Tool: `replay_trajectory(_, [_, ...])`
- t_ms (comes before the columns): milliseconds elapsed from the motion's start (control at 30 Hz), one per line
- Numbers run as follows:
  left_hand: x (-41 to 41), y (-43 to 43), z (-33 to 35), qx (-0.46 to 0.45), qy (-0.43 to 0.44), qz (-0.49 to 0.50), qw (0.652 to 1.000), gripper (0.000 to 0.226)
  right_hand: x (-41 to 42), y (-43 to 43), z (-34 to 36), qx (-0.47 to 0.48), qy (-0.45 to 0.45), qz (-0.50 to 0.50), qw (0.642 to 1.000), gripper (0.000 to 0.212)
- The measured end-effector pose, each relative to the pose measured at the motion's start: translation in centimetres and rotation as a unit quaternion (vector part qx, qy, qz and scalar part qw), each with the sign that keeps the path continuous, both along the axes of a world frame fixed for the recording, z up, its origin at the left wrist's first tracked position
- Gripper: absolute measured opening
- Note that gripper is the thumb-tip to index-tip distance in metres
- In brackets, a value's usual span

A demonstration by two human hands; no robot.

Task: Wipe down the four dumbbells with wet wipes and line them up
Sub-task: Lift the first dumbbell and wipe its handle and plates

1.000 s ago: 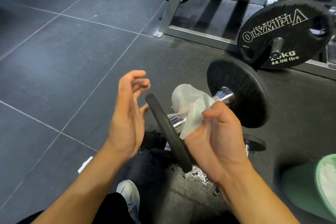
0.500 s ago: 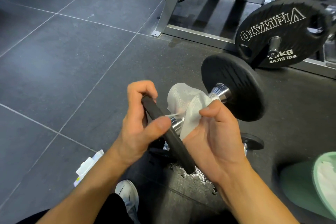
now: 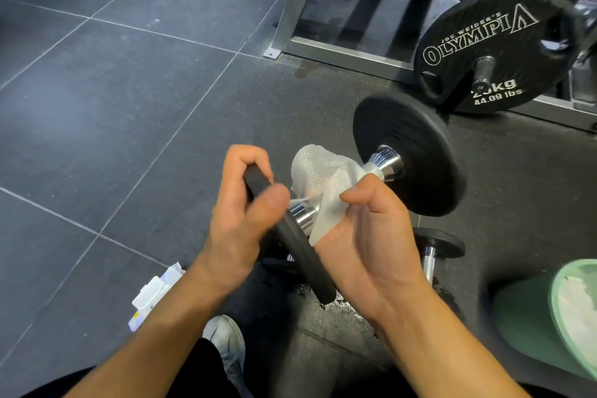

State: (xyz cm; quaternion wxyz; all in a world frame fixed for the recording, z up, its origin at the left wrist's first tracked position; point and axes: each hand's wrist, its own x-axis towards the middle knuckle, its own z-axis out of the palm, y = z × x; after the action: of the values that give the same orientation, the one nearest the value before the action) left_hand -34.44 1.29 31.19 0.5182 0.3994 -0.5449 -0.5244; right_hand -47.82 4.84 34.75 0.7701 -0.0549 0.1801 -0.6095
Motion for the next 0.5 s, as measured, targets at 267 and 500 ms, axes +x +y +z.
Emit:
replay_trajectory(267, [0.7,-0.4,-0.4,0.481,0.104,-0.028,0.870,0.079,-0.1,0.0,-0.7,0.023,-0.004,0.014,1.000,0.050])
replay_trajectory(500, [0.3,0.0,0.6,0.032,-0.009,0.006,0.999,0.027,-0.1,0.0,-0.9,0.012,-0.013,0.003,1.000,0.057])
